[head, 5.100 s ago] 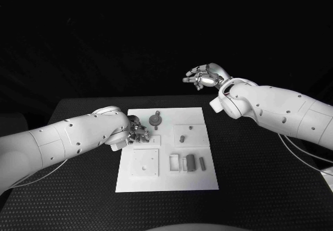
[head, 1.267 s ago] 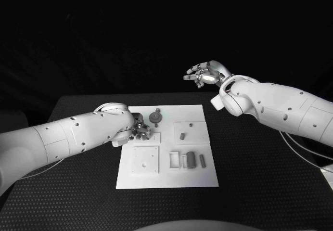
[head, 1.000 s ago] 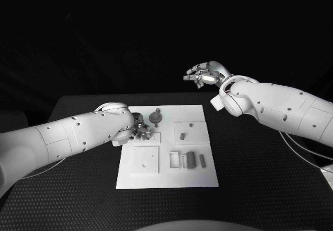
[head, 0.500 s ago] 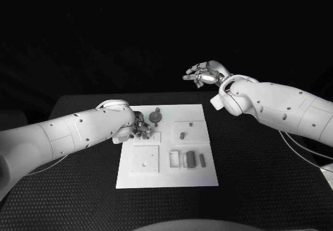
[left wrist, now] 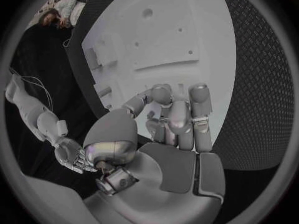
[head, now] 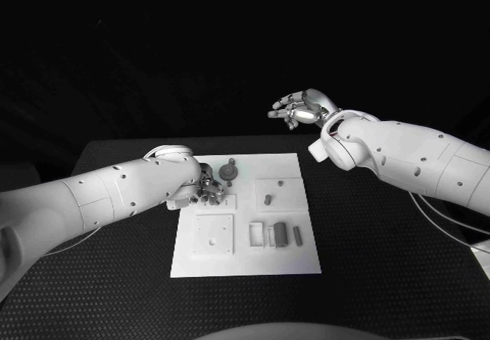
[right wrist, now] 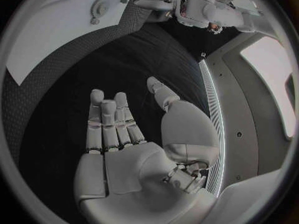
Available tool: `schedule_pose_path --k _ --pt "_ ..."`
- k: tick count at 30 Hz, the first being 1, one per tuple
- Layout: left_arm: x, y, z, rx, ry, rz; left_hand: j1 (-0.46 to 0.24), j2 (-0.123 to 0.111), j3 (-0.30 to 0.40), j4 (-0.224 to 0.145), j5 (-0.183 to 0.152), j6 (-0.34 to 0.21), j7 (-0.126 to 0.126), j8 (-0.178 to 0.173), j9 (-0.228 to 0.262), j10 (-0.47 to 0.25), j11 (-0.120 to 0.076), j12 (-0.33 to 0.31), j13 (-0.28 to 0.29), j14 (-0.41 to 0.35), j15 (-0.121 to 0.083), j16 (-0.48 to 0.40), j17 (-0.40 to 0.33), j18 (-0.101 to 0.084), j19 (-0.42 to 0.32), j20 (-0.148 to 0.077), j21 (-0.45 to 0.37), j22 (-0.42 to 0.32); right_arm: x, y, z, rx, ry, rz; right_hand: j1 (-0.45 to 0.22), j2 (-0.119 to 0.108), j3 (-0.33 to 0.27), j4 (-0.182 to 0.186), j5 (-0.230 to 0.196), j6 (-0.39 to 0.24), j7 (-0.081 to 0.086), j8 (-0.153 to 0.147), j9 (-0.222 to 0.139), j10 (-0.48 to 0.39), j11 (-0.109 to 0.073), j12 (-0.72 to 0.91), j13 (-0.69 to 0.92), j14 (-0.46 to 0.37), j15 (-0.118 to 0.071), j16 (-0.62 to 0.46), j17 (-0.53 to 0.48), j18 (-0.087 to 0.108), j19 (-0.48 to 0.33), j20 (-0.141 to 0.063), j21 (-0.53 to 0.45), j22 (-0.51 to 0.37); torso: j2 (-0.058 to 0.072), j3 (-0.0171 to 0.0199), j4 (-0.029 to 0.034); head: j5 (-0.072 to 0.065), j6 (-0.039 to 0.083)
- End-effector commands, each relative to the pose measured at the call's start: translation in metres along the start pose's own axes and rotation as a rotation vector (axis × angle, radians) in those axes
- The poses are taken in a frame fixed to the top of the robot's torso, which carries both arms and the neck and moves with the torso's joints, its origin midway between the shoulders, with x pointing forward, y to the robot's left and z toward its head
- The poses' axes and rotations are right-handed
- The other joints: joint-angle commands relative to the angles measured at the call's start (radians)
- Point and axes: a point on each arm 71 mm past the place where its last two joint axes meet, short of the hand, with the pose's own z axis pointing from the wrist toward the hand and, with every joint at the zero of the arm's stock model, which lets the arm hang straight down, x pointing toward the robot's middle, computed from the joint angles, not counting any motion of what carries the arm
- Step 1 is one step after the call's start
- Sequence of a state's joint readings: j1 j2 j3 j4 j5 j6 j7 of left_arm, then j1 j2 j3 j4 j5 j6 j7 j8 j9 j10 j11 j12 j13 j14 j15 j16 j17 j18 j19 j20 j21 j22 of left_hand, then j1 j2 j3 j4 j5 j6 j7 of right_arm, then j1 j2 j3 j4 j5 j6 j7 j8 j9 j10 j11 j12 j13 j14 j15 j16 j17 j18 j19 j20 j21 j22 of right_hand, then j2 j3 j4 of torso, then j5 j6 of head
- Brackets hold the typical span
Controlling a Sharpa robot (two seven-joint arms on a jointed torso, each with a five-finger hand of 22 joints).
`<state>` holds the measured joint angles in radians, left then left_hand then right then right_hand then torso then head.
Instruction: Assemble the parts on the task board
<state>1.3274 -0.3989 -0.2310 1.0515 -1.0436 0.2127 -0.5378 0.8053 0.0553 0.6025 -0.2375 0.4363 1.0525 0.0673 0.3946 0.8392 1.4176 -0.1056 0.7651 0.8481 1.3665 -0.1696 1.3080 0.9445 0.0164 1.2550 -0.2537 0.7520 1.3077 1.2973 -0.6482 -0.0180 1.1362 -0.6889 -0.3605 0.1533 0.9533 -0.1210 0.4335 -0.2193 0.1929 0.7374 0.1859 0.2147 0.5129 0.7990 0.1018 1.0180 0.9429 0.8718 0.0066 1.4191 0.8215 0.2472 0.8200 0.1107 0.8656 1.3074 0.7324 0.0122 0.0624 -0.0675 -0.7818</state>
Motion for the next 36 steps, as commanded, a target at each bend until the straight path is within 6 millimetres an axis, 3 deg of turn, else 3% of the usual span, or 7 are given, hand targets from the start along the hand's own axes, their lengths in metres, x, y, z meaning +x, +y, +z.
schedule_pose_path --k 1,17,20,22,27,31,36 --pt "0.0084 0.0016 0.0033 -0.016 0.018 0.026 0.005 0.009 0.064 -0.039 -0.005 0.156 -0.07 -0.004 0.002 -0.004 -0.002 0.003 -0.002 -0.038 -0.033 0.007 -0.003 0.024 0.009 -0.015 0.004 0.019 0.001 -0.0003 -0.0002 -0.004 0.015 0.001 0.0 0.011 0.0 -0.005 -0.003 0.0 0.027 0.002 -0.002 -0.006 0.002 0.006 -0.002 -0.003 -0.007 0.006 -0.001 0.015 0.0 0.004 -0.005 0.003 0.0 -0.0001 -0.0003 -0.003 0.001" --pt "0.0084 -0.0011 0.0035 -0.013 0.017 0.033 0.001 -0.004 0.06 -0.037 -0.011 0.155 -0.069 -0.003 0.003 -0.003 0.0 0.004 -0.006 -0.04 -0.033 0.01 -0.01 0.024 0.009 -0.016 0.004 0.019 0.0017 -0.0002 -0.0001 -0.004 0.019 0.002 0.0 0.011 0.0 -0.006 -0.003 -0.001 0.028 0.002 -0.002 -0.007 0.002 0.007 -0.003 -0.003 -0.007 0.006 -0.002 0.015 -0.001 0.005 -0.005 0.003 0.0 -0.0003 0.0006 -0.004 -0.001" --pt "0.0076 -0.0003 0.0037 -0.014 0.01 0.023 0.0 -0.01 0.058 -0.028 -0.032 0.152 -0.067 -0.006 0.003 -0.004 0.001 0.003 -0.011 -0.042 -0.032 0.011 -0.018 0.025 0.008 -0.016 0.002 0.018 0.0016 -0.0003 -0.0001 -0.004 0.019 0.002 0.0 0.01 0.0 -0.006 -0.003 -0.001 0.028 0.002 -0.003 -0.007 0.002 0.007 -0.003 -0.003 -0.007 0.006 -0.002 0.015 -0.001 0.005 -0.006 0.003 0.0 -0.0003 0.0006 -0.005 -0.001" --pt "0.0074 0.0 0.0037 -0.013 0.009 0.021 -0.003 -0.022 0.055 -0.012 -0.084 0.151 -0.067 -0.008 0.003 -0.005 0.001 0.003 -0.016 -0.044 -0.032 0.014 -0.027 0.026 0.008 -0.017 -0.001 0.017 0.0014 -0.0004 -0.0002 -0.003 0.019 0.001 0.0 0.01 0.0 -0.006 -0.003 -0.002 0.028 0.002 -0.003 -0.007 0.002 0.007 -0.004 -0.004 -0.007 0.006 -0.002 0.015 -0.001 0.005 -0.006 0.003 0.0 -0.0004 0.0006 -0.005 -0.001" --pt "0.0073 0.0004 0.0037 -0.012 0.009 0.014 -0.019 -0.048 0.045 0.008 -0.102 0.146 -0.065 -0.012 0.003 -0.009 0.003 0.001 -0.021 -0.048 -0.032 0.015 -0.035 0.025 0.005 -0.016 -0.004 0.017 0.0013 -0.0006 -0.0003 -0.003 0.018 0.001 -0.001 0.01 0.0 -0.006 -0.003 -0.002 0.028 0.002 -0.003 -0.008 0.003 0.007 -0.004 -0.004 -0.007 0.006 -0.003 0.015 -0.001 0.005 -0.006 0.003 0.0 -0.0004 0.0007 -0.006 0.0" --pt "0.007 0.0012 0.0038 -0.012 0.009 0.012 -0.053 -0.045 -0.013 0.001 -0.069 0.141 -0.064 -0.013 0.005 -0.013 0.004 0.002 -0.026 -0.054 -0.031 0.02 -0.044 0.026 0.001 -0.017 -0.004 0.019 0.0012 -0.0006 -0.0004 -0.003 0.019 0.001 -0.001 0.009 -0.001 -0.006 -0.003 -0.003 0.028 0.002 -0.004 -0.009 0.003 0.007 -0.005 -0.005 -0.006 0.006 -0.003 0.015 -0.002 0.005 -0.007 0.003 0.0 -0.0004 0.0009 -0.006 0.0" --pt "0.0067 0.0016 0.0039 -0.01 0.008 0.006 -0.069 -0.058 -0.038 0.004 -0.09 0.14 -0.064 -0.015 0.005 -0.014 0.004 0.003 -0.03 -0.057 -0.032 0.023 -0.05 0.027 -0.001 -0.018 -0.006 0.018 0.0008 -0.001 -0.0004 -0.002 0.018 0.001 -0.002 0.009 -0.001 -0.006 -0.003 -0.004 0.028 0.002 -0.004 -0.009 0.003 0.007 -0.006 -0.005 -0.006 0.006 -0.004 0.015 -0.002 0.005 -0.007 0.003 -0.001 -0.0005 0.0009 -0.006 -0.002"
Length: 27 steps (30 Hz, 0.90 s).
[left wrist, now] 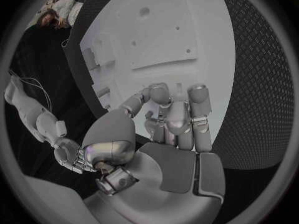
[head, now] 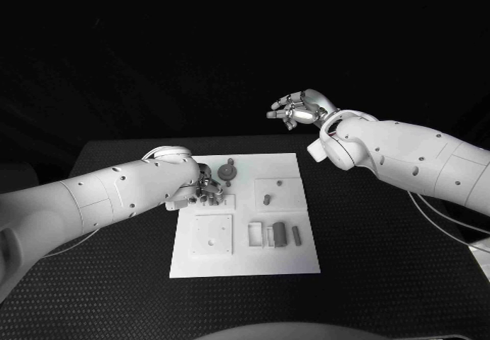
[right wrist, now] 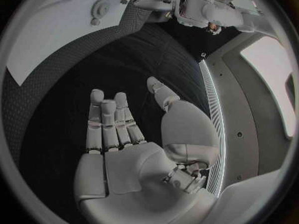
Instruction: Assemble the parts on the task board
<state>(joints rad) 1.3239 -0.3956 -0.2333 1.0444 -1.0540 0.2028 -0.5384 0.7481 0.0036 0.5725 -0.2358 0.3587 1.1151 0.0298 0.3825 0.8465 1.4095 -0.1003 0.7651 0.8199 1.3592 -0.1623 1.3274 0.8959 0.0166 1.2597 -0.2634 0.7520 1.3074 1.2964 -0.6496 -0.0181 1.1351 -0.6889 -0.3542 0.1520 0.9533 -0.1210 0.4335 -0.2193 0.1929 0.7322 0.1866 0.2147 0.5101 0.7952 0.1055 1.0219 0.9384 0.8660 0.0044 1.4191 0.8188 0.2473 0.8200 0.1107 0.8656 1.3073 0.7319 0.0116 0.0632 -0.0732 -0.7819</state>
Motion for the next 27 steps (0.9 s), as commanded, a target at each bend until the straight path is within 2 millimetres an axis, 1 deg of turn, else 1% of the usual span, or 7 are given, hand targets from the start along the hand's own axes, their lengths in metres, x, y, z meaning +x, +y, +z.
schedule_pose_path --k 1,8,9,10,21,25,27 --pt "0.006 0.0 0.002 -0.003 0.018 0.002 -0.014 -0.009 -0.01 0.005 -0.017 0.077 -0.027 -0.003 -0.002 -0.006 -0.001 0.003 -0.002 -0.05 -0.04 0.004 -0.003 0.027 -0.006 -0.008 -0.006 0.018 0.001 0.0 0.0 -0.005 0.013 0.001 -0.002 0.009 -0.001 -0.006 -0.003 0.001 0.028 0.002 -0.001 -0.006 -0.001 0.004 -0.001 0.001 -0.004 0.006 -0.001 0.015 -0.002 0.005 -0.007 0.003 0.0 0.0002 -0.0001 0.0 -0.002" --pt "0.006 0.001 0.002 0.001 0.013 -0.004 -0.024 -0.024 -0.02 0.021 -0.054 0.077 -0.027 -0.004 -0.002 -0.007 -0.002 0.004 -0.006 -0.052 -0.041 0.008 -0.01 0.028 -0.006 -0.009 -0.009 0.018 0.001 0.0 0.0 -0.005 0.015 0.001 -0.003 0.009 -0.001 -0.005 -0.003 0.001 0.028 0.002 -0.002 -0.006 0.0 0.004 -0.002 0.0 -0.004 0.006 -0.002 0.015 -0.002 0.005 -0.007 0.003 0.0 0.0 0.0 -0.001 -0.003" --pt "0.006 0.001 0.002 0.002 0.013 -0.005 -0.026 -0.027 -0.021 0.025 -0.066 0.077 -0.028 -0.005 -0.002 -0.008 -0.002 0.005 -0.007 -0.053 -0.042 0.009 -0.011 0.029 -0.006 -0.009 -0.01 0.018 0.001 0.0 0.0 -0.005 0.015 0.001 -0.003 0.008 -0.001 -0.005 -0.003 0.001 0.028 0.002 -0.002 -0.007 0.0 0.004 -0.002 0.0 -0.004 0.006 -0.002 0.015 -0.002 0.006 -0.008 0.003 0.0 0.0001 0.0 -0.001 -0.003" --pt "0.005 0.001 0.002 0.002 0.012 -0.009 -0.036 -0.038 -0.024 0.039 -0.1 0.077 -0.028 -0.006 -0.002 -0.009 -0.003 0.006 -0.009 -0.054 -0.042 0.011 -0.015 0.029 -0.007 -0.009 -0.011 0.018 0.002 0.0 0.0 -0.004 0.015 0.001 -0.003 0.008 -0.001 -0.005 -0.003 0.001 0.028 0.002 -0.002 -0.007 0.0 0.004 -0.002 0.0 -0.004 0.006 -0.002 0.015 -0.002 0.006 -0.008 0.003 0.0 0.0001 0.0 0.0 -0.002" --pt "0.003 0.008 0.003 -0.006 -0.004 -0.024 -0.053 -0.042 -0.03 0.05 -0.126 0.076 -0.028 -0.007 -0.002 -0.01 -0.003 0.008 -0.011 -0.056 -0.043 0.014 -0.019 0.03 -0.008 -0.01 -0.012 0.019 0.002 -0.002 0.0 -0.002 0.016 0.001 -0.003 0.008 -0.001 -0.005 -0.003 0.0 0.028 0.002 -0.002 -0.007 0.0 0.004 -0.003 -0.001 -0.003 0.006 -0.002 0.015 -0.003 0.006 -0.008 0.003 0.0 0.0001 -0.0004 0.001 0.001" --pt "0.002 0.01 0.002 -0.007 -0.005 -0.027 -0.062 -0.067 -0.027 0.063 -0.205 0.076 -0.029 -0.008 -0.001 -0.012 -0.004 0.01 -0.016 -0.059 -0.044 0.018 -0.026 0.033 -0.008 -0.011 -0.015 0.018 0.001 -0.003 -0.001 0.0 0.014 0.001 -0.004 0.008 -0.001 -0.005 -0.003 0.0 0.029 0.002 -0.003 -0.008 0.0 0.005 -0.004 -0.001 -0.003 0.006 -0.002 0.015 -0.003 0.006 -0.008 0.003 0.0 -0.0003 0.0001 0.001 0.003" --pt "0.002 0.012 0.001 -0.007 -0.008 -0.03 -0.068 -0.087 -0.024 0.078 -0.288 0.076 -0.03 -0.009 -0.001 -0.013 -0.005 0.012 -0.018 -0.06 -0.045 0.02 -0.03 0.034 -0.009 -0.011 -0.017 0.018 0.0 -0.003 -0.001 0.001 0.013 0.0 -0.004 0.008 -0.001 -0.005 -0.003 -0.001 0.029 0.002 -0.003 -0.008 0.0 0.005 -0.004 -0.001 -0.003 0.006 -0.003 0.015 -0.003 0.006 -0.008 0.003 0.0 -0.0008 0.0001 0.001 0.005"
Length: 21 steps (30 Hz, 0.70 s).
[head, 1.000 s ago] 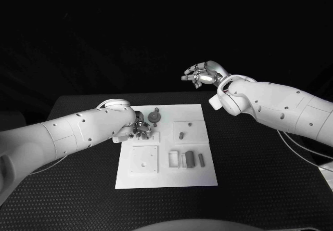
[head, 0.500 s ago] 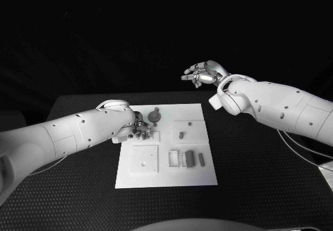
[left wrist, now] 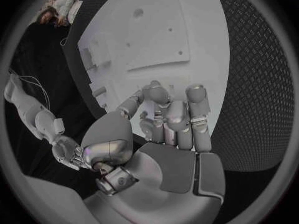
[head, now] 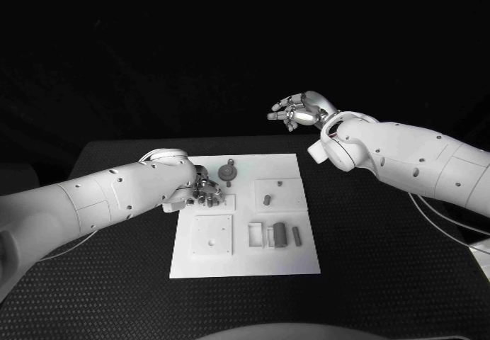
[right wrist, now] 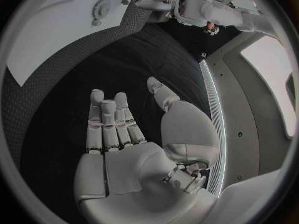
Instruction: Assemble the parts on the task board
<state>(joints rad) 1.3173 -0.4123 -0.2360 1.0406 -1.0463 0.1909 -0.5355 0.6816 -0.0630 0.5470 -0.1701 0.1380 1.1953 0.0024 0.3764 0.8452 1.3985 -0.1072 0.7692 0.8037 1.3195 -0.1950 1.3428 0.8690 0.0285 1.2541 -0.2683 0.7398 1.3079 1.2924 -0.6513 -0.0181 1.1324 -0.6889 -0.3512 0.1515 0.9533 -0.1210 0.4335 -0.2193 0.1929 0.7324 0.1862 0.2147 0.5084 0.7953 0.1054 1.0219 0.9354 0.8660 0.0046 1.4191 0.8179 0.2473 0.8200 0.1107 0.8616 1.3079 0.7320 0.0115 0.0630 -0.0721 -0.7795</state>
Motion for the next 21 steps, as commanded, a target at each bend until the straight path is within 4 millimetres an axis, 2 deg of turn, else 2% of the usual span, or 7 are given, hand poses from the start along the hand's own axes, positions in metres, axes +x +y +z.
schedule_pose_path --k 1,7,14,18,21 --pt "0.0 0.001 -0.001 0.007 -0.008 -0.011 -0.005 -0.03 -0.001 0.016 -0.084 -0.005 -0.002 -0.003 0.001 -0.002 0.002 0.008 -0.003 -0.021 -0.012 0.006 -0.004 0.023 -0.004 -0.006 -0.005 0.018 0.0 -0.001 0.0 -0.004 0.011 0.0 -0.004 0.008 -0.001 -0.005 -0.003 -0.001 0.029 0.002 -0.001 -0.008 0.0 0.005 -0.001 -0.001 -0.003 0.006 -0.002 0.015 -0.003 0.006 -0.004 0.003 -0.001 -0.0004 0.0 0.0 0.004" --pt "-0.004 0.004 -0.005 0.023 -0.005 -0.07 -0.013 -0.052 -0.006 0.024 -0.089 -0.009 -0.001 -0.004 0.002 -0.005 0.002 0.008 -0.004 -0.025 -0.012 0.006 -0.006 0.024 -0.005 -0.007 -0.006 0.018 -0.002 -0.003 -0.001 0.001 0.006 -0.002 -0.005 0.008 -0.001 -0.004 -0.003 -0.001 0.029 0.002 -0.001 -0.008 0.0 0.005 -0.001 -0.001 -0.003 0.006 -0.002 0.015 -0.003 0.006 -0.005 0.003 -0.001 -0.0009 0.0004 0.001 0.008" --pt "-0.019 0.002 -0.012 0.059 -0.027 -0.169 -0.011 -0.081 0.0 0.034 -0.089 -0.037 0.007 -0.017 0.001 -0.029 0.007 0.0 -0.006 -0.042 -0.009 0.0 -0.011 0.027 -0.019 -0.007 -0.014 0.016 -0.003 -0.005 -0.001 0.005 0.004 -0.002 -0.005 0.007 -0.001 -0.004 -0.003 -0.002 0.029 0.002 -0.002 -0.009 0.001 0.005 -0.002 -0.001 -0.003 0.006 -0.002 0.015 -0.003 0.006 -0.005 0.003 0.0 -0.0011 0.0005 0.003 0.013" --pt "-0.03 0.002 -0.017 0.079 -0.05 -0.212 -0.001 -0.085 0.004 0.029 -0.089 -0.065 0.017 -0.036 -0.008 -0.048 0.016 -0.003 -0.005 -0.057 -0.002 -0.006 -0.014 0.027 -0.031 -0.006 -0.021 0.016 -0.003 -0.006 -0.002 0.007 0.004 -0.002 -0.005 0.007 -0.001 -0.004 -0.003 -0.002 0.029 0.001 -0.002 -0.009 0.001 0.006 -0.002 -0.002 -0.003 0.006 -0.002 0.015 -0.003 0.006 -0.005 0.003 -0.001 -0.0011 0.0004 0.006 0.017" --pt "-0.039 0.005 -0.022 0.088 -0.062 -0.243 0.019 -0.075 0.007 0.014 -0.088 -0.093 0.029 -0.055 -0.018 -0.078 0.028 -0.015 -0.007 -0.083 0.009 -0.021 -0.022 0.021 -0.056 0.0 -0.034 0.015 -0.004 -0.006 -0.002 0.009 0.003 -0.002 -0.006 0.007 -0.001 -0.004 -0.003 -0.002 0.03 0.001 -0.002 -0.009 0.001 0.006 -0.003 -0.002 -0.003 0.006 -0.002 0.015 -0.003 0.006 -0.005 0.003 -0.001 -0.001 0.0009 0.006 0.019"
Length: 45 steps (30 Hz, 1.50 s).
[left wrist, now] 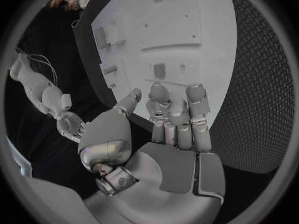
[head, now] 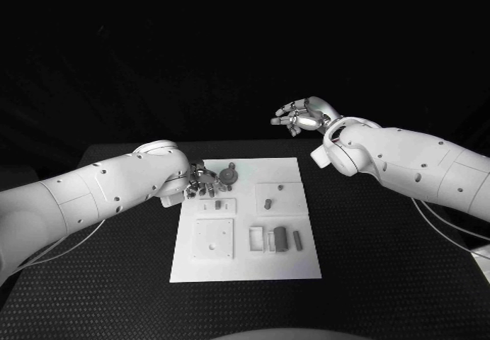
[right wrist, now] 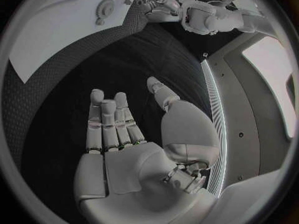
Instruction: Assemble the parts on the task board
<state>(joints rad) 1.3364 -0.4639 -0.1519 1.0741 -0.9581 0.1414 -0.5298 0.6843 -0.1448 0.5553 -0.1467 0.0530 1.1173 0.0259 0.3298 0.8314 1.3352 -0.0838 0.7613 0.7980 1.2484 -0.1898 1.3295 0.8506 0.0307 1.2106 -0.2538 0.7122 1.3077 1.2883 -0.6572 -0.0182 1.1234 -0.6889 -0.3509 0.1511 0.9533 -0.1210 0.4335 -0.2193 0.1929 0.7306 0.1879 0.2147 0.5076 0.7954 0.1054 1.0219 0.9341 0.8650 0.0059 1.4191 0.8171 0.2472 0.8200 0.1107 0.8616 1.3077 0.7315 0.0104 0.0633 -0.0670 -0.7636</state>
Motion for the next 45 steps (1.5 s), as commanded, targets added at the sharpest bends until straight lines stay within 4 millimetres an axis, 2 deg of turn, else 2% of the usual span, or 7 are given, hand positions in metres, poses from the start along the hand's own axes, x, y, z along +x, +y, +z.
schedule_pose_path --k 1,5,15,23,28,31,45 --pt "-0.01 -0.001 -0.005 0.036 -0.019 -0.078 0.028 0.017 0.001 -0.022 -0.001 -0.031 0.014 -0.02 -0.011 -0.036 0.012 -0.017 -0.006 -0.03 0.012 -0.021 -0.01 0.015 -0.03 -0.01 -0.018 0.013 0.0 -0.001 0.0 -0.003 0.01 0.001 -0.006 0.007 -0.001 -0.004 -0.003 -0.001 0.028 0.001 -0.001 -0.009 0.001 0.006 -0.001 -0.001 -0.004 0.006 -0.002 0.015 -0.003 0.006 -0.005 0.003 0.0 0.0003 0.0004 0.002 0.005" --pt "-0.029 0.009 -0.01 0.026 -0.054 -0.106 0.059 0.052 0.005 -0.057 0.031 -0.047 0.03 -0.034 -0.023 -0.081 0.029 -0.05 -0.025 -0.072 0.03 -0.058 -0.035 0.0 -0.074 0.004 -0.054 0.003 -0.002 -0.002 -0.001 0.001 0.008 0.0 -0.006 0.007 -0.001 -0.004 -0.003 -0.001 0.028 0.001 -0.001 -0.009 0.001 0.006 -0.002 -0.001 -0.004 0.006 -0.002 0.015 -0.003 0.006 -0.005 0.003 0.0 0.0 0.0008 0.005 0.016" --pt "-0.061 0.038 -0.004 -0.039 -0.148 -0.101 0.078 0.061 0.005 -0.079 0.061 -0.078 0.046 -0.051 -0.034 -0.112 0.047 -0.087 -0.052 -0.099 0.046 -0.096 -0.064 -0.011 -0.098 0.015 -0.095 -0.011 -0.003 -0.004 -0.001 0.005 0.006 -0.001 -0.005 0.007 -0.001 -0.004 -0.003 -0.002 0.028 0.001 -0.002 -0.009 0.001 0.007 -0.002 -0.001 -0.004 0.007 -0.002 0.015 -0.003 0.006 -0.005 0.003 0.002 0.001 -0.0005 0.018 0.039" --pt "-0.067 0.044 0.005 -0.074 -0.17 -0.069 0.074 0.046 0.007 -0.07 0.05 -0.108 0.067 -0.067 -0.051 -0.148 0.068 -0.143 -0.087 -0.137 0.069 -0.153 -0.093 -0.02 -0.137 0.036 -0.149 -0.034 -0.001 -0.004 -0.001 0.004 0.01 0.001 -0.005 0.008 0.0 -0.004 -0.003 -0.002 0.028 0.001 -0.002 -0.009 0.001 0.007 -0.003 -0.001 -0.004 0.007 -0.002 0.015 -0.003 0.006 -0.005 0.003 0.003 0.001 -0.0015 0.027 0.047" --pt "-0.063 0.046 0.012 -0.103 -0.144 -0.035 0.065 0.026 0.003 -0.058 0.037 -0.111 0.069 -0.068 -0.058 -0.149 0.071 -0.15 -0.092 -0.14 0.072 -0.158 -0.096 -0.021 -0.139 0.039 -0.157 -0.036 0.0 -0.004 -0.001 0.004 0.011 0.001 -0.005 0.008 0.0 -0.004 -0.003 -0.003 0.028 0.001 -0.002 -0.01 0.001 0.007 -0.003 -0.001 -0.004 0.007 -0.002 0.015 -0.003 0.006 -0.005 0.003 0.002 0.0011 -0.0011 0.027 0.045" --pt "-0.059 0.046 0.015 -0.116 -0.129 -0.023 0.058 0.014 0.002 -0.041 0.004 -0.117 0.072 -0.069 -0.064 -0.152 0.073 -0.155 -0.095 -0.143 0.074 -0.162 -0.097 -0.02 -0.14 0.041 -0.165 -0.037 0.0 -0.004 -0.001 0.003 0.011 0.001 -0.005 0.008 0.0 -0.004 -0.003 -0.003 0.029 0.001 -0.003 -0.01 0.001 0.007 -0.003 -0.001 -0.004 0.007 -0.003 0.015 -0.003 0.006 -0.005 0.003 0.002 0.0017 -0.0009 0.027 0.044" --pt "-0.044 0.046 0.028 -0.129 -0.075 -0.007 0.025 -0.013 -0.007 0.006 -0.004 -0.145 0.082 -0.083 -0.079 -0.16 0.082 -0.163 -0.097 -0.154 0.082 -0.166 -0.097 -0.018 -0.146 0.048 -0.177 -0.035 0.002 -0.002 -0.001 -0.001 0.014 0.003 -0.006 0.007 0.0 -0.003 -0.003 -0.004 0.029 0.001 -0.003 -0.01 0.002 0.008 -0.004 -0.001 -0.003 0.008 -0.003 0.015 -0.003 0.007 -0.006 0.004 0.002 0.0018 -0.0007 0.025 0.038"
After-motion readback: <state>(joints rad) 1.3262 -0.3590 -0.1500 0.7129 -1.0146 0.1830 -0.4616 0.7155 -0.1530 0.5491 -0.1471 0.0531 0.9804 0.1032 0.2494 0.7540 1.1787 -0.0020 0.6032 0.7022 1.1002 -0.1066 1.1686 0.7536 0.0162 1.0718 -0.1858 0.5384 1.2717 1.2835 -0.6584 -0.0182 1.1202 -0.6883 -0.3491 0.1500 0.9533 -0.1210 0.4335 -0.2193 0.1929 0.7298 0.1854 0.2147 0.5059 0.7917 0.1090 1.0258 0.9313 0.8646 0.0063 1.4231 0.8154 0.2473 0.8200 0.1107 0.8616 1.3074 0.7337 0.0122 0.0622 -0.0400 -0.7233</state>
